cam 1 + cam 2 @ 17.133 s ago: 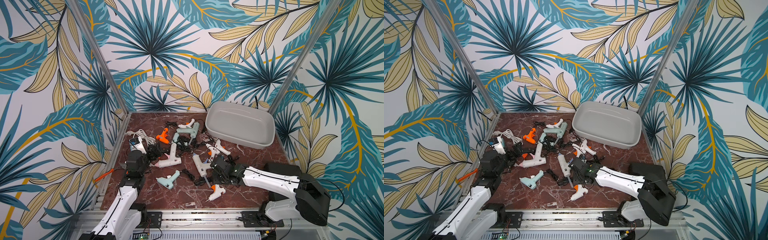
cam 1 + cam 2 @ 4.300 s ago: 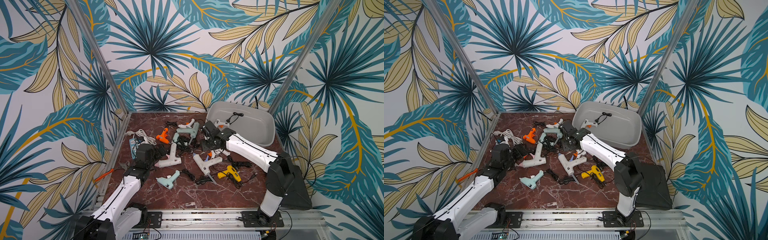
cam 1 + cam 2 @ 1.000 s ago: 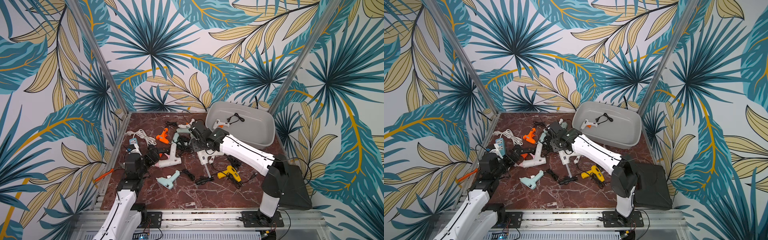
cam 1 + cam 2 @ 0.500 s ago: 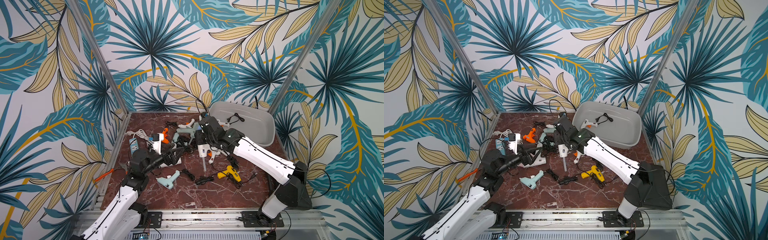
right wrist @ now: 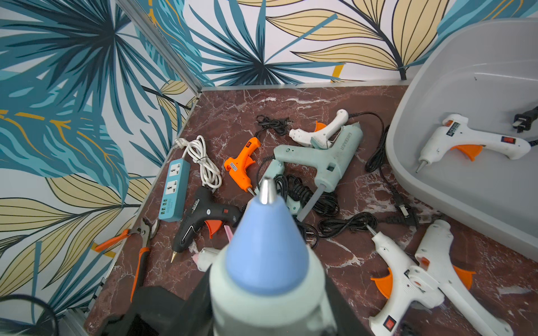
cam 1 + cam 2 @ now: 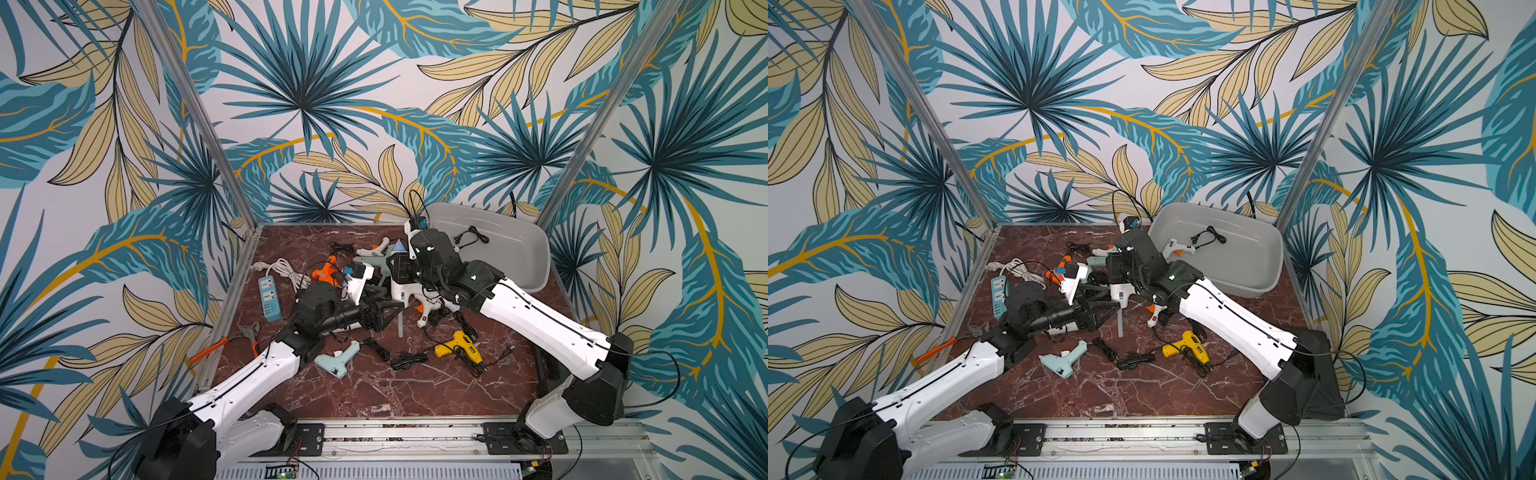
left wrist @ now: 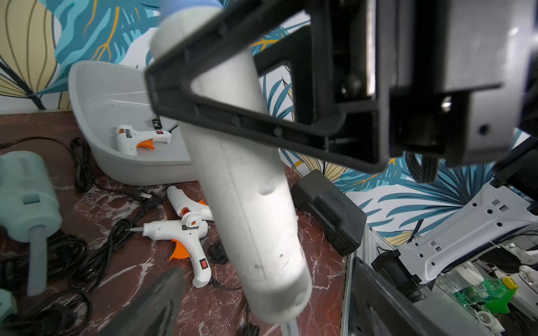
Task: Put the hot melt glue gun into the storage box
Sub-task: Place the hot melt adhesive gun in the storage box.
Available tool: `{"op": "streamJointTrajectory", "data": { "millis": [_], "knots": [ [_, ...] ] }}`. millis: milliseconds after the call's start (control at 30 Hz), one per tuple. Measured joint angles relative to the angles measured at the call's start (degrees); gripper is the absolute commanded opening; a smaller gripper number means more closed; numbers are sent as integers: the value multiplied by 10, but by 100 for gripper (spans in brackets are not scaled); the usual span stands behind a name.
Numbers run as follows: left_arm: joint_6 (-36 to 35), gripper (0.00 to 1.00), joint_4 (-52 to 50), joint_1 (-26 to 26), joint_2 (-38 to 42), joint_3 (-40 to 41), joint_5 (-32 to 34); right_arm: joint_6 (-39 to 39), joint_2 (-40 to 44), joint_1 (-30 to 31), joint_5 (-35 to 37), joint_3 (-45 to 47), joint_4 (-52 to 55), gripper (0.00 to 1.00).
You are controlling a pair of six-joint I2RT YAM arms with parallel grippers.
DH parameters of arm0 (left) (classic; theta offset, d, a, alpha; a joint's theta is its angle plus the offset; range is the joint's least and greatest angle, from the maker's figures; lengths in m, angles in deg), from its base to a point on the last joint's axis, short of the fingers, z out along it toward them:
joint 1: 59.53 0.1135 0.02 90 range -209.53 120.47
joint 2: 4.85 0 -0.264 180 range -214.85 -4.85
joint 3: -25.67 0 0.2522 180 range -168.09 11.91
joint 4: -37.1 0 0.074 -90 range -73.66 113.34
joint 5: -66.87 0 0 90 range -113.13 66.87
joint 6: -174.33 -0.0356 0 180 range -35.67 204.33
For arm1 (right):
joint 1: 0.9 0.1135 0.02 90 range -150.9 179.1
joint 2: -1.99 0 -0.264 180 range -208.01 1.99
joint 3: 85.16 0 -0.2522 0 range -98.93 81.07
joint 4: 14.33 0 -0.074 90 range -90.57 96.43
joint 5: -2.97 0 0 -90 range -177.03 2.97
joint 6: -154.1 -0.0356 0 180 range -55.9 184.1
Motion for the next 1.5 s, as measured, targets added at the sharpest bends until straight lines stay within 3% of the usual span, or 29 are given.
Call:
{"op": "streamJointTrajectory", "data": {
  "millis": [333, 700, 800, 867, 1067, 1167, 1333, 1500],
  "knots": [
    [-9, 69, 13, -15, -23, -11, 52, -9, 5, 0, -11, 28, -41, 0],
    [-10, 70, 27, -19, -45, -16, 65, -17, 6, 0, -25, 47, -89, 0],
    [-9, 53, 31, -20, -53, -18, 66, -20, 10, 0, -29, 55, -100, 0],
    [2, 35, 23, -20, -59, -23, 75, -18, 13, 0, -29, 58, -106, 0],
    [6, 1, 24, -16, -70, -33, 80, -12, 23, -4, -24, 59, -111, 1],
    [4, 0, 24, -16, -70, -33, 82, -10, 24, -4, -23, 59, -111, 8],
    [-5, 0, 22, -18, -70, -35, 88, -6, 27, -4, -19, 59, -111, 45],
    [-44, 0, 3, -23, -69, -48, 104, -3, 41, -3, -6, 59, -109, 69]
  ]
}}
